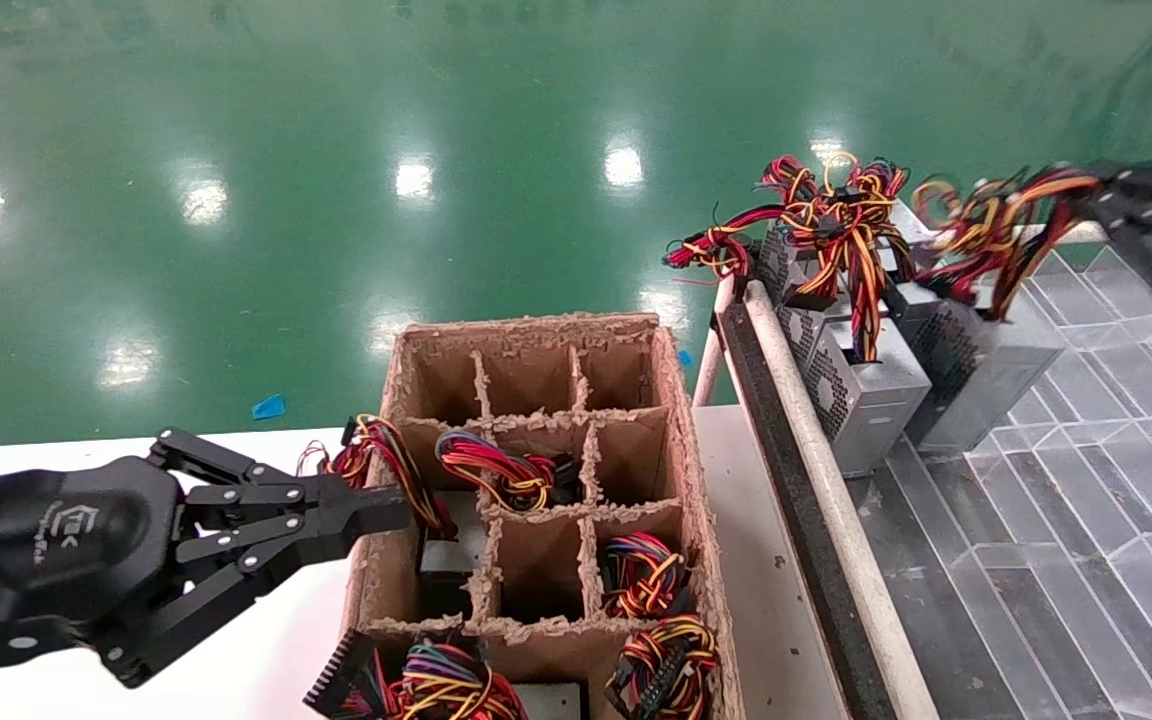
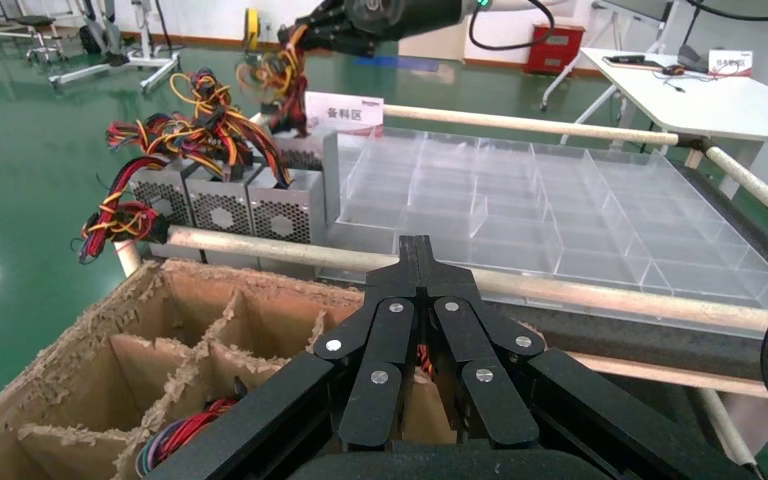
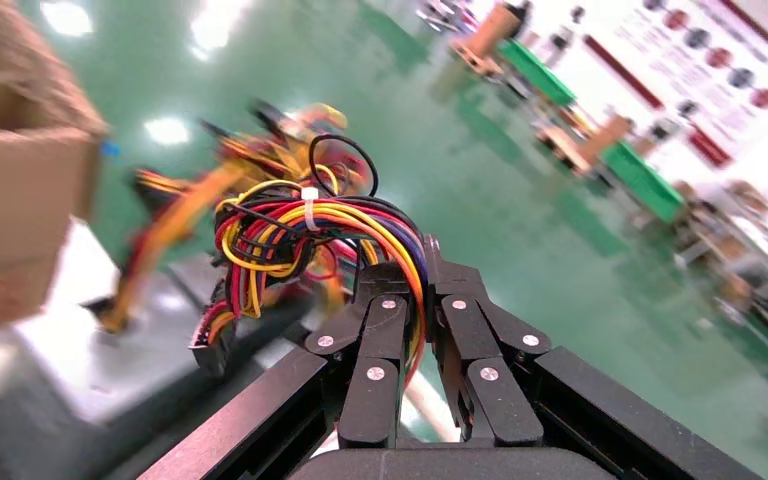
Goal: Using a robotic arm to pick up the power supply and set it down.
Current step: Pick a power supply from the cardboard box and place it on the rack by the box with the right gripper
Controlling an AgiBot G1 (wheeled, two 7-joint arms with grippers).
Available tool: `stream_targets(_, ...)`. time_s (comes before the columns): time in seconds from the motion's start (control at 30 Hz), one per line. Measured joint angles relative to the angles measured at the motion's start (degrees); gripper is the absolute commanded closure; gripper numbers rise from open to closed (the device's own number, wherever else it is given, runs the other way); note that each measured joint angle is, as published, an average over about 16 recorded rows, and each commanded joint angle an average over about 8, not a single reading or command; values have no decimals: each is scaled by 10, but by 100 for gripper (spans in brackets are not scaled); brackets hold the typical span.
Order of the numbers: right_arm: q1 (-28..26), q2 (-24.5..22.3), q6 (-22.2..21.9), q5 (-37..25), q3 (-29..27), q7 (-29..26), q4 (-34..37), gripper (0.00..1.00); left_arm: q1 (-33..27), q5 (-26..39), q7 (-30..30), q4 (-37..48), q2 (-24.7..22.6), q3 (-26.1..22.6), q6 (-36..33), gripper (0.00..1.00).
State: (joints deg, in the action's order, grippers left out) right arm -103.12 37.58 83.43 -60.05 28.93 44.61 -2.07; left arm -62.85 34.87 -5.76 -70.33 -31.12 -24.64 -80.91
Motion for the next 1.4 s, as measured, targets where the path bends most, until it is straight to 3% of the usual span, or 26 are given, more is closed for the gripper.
stream_targets(0.2, 11, 14, 34, 0, 1, -2, 4, 100, 0, 0, 0, 0, 0, 0, 0, 100)
stream_targets(0.23, 12, 16, 37, -1, 1, -2, 5, 96, 0, 0, 0, 0, 0, 0, 0, 100)
stream_targets(0.47, 11, 27, 41, -7, 6, -5, 8, 9, 0, 0, 0, 0, 0, 0, 0, 100)
stream_targets(0.5, 10, 28, 40, -9, 7, -6, 7, 0, 0, 0, 0, 0, 0, 0, 0, 100)
stream_targets(1.4, -79, 2, 40, -87, 61, -60, -8, 0, 0, 0, 0, 0, 0, 0, 0, 100)
